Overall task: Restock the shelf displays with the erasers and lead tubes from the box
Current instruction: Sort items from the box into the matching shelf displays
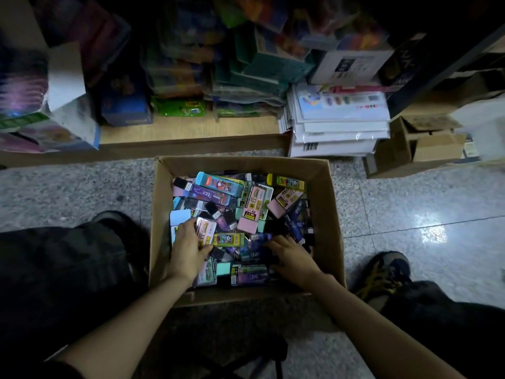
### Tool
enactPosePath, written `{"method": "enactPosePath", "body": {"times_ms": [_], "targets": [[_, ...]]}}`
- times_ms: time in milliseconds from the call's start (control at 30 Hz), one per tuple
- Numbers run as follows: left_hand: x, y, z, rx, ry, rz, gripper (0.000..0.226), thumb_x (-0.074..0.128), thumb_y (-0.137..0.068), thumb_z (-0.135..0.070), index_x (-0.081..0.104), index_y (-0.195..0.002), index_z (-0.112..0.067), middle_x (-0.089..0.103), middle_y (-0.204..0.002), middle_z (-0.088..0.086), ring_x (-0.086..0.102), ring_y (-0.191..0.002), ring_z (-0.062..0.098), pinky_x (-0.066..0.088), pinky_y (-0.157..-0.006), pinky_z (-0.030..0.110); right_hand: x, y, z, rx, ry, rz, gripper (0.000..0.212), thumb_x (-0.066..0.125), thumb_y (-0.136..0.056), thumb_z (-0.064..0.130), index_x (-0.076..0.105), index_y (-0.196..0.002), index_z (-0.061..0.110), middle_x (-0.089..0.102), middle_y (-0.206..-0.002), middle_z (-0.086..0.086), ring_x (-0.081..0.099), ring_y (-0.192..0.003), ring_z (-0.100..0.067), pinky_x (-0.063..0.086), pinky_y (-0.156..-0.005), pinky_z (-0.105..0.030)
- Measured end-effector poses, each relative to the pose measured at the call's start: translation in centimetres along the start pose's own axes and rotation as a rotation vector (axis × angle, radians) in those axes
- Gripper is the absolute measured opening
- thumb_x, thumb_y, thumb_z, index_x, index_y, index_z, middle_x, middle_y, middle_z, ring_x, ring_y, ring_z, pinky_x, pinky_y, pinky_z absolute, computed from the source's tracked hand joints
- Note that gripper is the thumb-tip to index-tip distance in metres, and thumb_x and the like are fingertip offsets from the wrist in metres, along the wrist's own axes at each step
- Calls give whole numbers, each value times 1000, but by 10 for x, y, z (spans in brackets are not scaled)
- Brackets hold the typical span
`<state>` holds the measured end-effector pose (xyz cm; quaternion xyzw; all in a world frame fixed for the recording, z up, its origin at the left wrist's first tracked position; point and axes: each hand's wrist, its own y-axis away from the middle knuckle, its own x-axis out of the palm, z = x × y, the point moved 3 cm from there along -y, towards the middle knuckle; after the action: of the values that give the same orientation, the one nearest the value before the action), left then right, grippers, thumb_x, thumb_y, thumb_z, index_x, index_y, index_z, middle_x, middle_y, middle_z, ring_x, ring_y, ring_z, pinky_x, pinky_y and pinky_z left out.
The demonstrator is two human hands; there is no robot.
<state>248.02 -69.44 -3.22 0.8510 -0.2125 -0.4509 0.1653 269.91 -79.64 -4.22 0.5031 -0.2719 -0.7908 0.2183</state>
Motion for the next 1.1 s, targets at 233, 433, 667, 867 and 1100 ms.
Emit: {"method": "enactPosePath", "body": {"times_ms": [233,433,667,867,1100], "targets": [[1,-8,5,10,-42,50,71,77,-74,-11,40,-134,-4,49,-129,15,45,-122,29,36,-102,37,13,-12,7,77,13,77,88,72,-78,37,18,-145,19,22,-147,-9,18,-136,-37,30,-109,-51],[1,-5,1,101,-169,40,69,73,-78,-17,38,-136,-8,47,-129,13,42,-123,28,34,-103,37,17,-21,7,92,67,50,91,71,-74,50,23,-143,15,29,-147,-10,24,-135,-32,17,-114,-46],[0,-4,-3,105,-66,91,47,64,-86,-9,45,-128,-3,47,-119,14,48,-114,28,37,-93,31,20,-14,13,15,-28,69,63,73,-77,36,42,-127,15,26,-142,-9,28,-132,-31,35,-108,-47],[0,-3,-2,15,67,128,48,64,-86,-7,47,-130,0,52,-127,17,49,-118,30,38,-95,31,24,-11,20,-47,-109,102,53,70,-81,27,43,-125,16,35,-133,-7,49,-114,-30,47,-89,-39],[-1,-2,7,-118,267,182,40,66,-85,-9,54,-122,3,61,-113,9,56,-106,27,40,-84,27,22,-17,25,7,-145,109,42,72,-79,22,48,-113,14,49,-127,-10,42,-118,-27,39,-91,-35]]}}
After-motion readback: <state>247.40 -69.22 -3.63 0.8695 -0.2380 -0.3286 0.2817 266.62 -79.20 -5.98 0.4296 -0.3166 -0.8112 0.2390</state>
